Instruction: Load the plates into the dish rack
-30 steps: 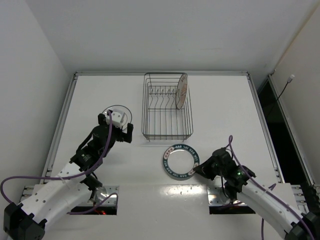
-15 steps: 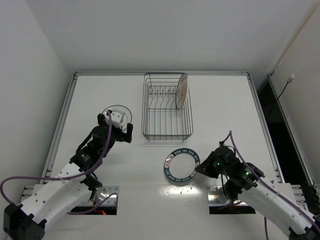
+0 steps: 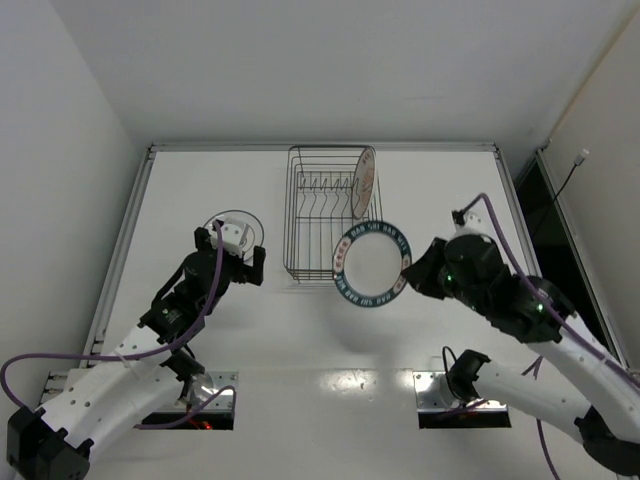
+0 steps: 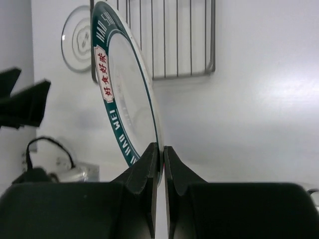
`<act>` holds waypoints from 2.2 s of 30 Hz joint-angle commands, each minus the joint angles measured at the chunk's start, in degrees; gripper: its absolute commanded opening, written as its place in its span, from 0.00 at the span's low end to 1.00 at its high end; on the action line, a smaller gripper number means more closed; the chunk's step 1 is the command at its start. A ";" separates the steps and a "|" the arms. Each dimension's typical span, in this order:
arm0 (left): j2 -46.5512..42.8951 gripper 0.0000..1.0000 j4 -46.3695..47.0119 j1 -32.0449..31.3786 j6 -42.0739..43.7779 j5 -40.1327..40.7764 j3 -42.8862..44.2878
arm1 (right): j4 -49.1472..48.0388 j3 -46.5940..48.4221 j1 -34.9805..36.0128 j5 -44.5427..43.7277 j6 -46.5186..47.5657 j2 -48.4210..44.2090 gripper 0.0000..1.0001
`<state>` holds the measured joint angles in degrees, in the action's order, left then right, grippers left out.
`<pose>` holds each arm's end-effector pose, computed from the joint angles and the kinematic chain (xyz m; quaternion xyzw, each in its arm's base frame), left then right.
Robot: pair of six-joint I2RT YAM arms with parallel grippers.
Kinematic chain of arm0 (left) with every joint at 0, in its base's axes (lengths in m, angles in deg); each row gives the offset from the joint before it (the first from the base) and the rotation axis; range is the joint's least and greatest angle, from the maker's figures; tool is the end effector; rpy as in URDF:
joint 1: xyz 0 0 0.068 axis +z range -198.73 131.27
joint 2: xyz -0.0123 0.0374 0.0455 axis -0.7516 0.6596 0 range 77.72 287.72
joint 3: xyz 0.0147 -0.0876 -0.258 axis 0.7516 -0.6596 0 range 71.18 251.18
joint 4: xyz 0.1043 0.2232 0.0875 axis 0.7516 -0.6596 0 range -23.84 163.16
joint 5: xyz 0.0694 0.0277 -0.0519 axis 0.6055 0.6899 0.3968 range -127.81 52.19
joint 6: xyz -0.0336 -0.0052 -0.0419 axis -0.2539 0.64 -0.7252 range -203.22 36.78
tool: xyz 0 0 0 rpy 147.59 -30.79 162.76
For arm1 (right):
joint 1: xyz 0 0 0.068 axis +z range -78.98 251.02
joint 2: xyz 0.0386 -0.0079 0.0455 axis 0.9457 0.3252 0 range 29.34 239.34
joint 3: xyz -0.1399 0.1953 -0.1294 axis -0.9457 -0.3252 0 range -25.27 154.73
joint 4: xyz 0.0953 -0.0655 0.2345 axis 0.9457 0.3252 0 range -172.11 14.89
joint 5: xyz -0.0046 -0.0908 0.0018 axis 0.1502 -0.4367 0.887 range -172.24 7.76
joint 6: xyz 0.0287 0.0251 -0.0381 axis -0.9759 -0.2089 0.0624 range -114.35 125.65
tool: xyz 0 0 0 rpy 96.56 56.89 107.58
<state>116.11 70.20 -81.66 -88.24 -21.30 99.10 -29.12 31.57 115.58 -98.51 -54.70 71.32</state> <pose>0.1483 -0.0839 0.2668 0.1011 0.7753 -0.0928 0.6165 0.0998 0.0844 0.3443 0.1836 0.8733 0.2656 0.3648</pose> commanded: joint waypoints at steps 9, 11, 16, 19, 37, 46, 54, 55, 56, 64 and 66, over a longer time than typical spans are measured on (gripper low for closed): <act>-0.77 1.00 2.26 -0.47 -0.52 0.63 0.91 | -17.11 32.70 1.06 -40.04 30.63 35.61 0.00; -0.77 1.00 2.26 -0.47 -0.52 0.63 0.91 | -22.55 34.91 0.53 -43.56 36.76 42.61 0.00; -0.77 1.00 2.26 -0.47 -0.52 1.24 0.91 | -27.94 44.65 -1.92 -47.71 43.21 58.09 0.00; -0.77 1.00 2.26 -0.47 -0.52 1.24 0.91 | -27.42 47.92 -3.33 -47.71 42.69 62.69 0.00; 0.28 1.00 2.26 -0.47 -0.52 3.43 0.38 | -26.02 46.34 -7.55 -35.94 37.16 74.65 0.08; 4.76 1.00 -0.73 -0.47 -3.59 13.09 2.40 | -18.46 43.54 -7.56 -30.32 33.56 65.35 0.39; 25.39 1.00 -7.15 8.49 -9.40 7.67 11.80 | -17.14 27.29 0.96 -15.81 31.10 42.77 0.44; 28.03 1.00 -7.15 9.02 -9.40 6.96 13.20 | -16.61 25.62 2.19 -15.29 30.39 40.66 0.44; 30.58 1.00 -7.75 9.63 -9.40 6.95 13.91 | -16.08 21.86 4.55 -15.28 29.08 38.55 0.44; 46.57 1.00 -6.27 9.64 -5.09 8.45 18.04 | -14.24 3.21 12.74 -16.67 19.85 18.69 0.44; 49.75 1.00 -6.27 9.64 -5.09 7.92 19.97 | -13.09 1.18 14.68 -17.38 17.21 16.22 0.44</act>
<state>163.08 62.42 -72.41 -94.05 -13.06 115.21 -43.35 35.50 127.99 -114.84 -31.82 90.53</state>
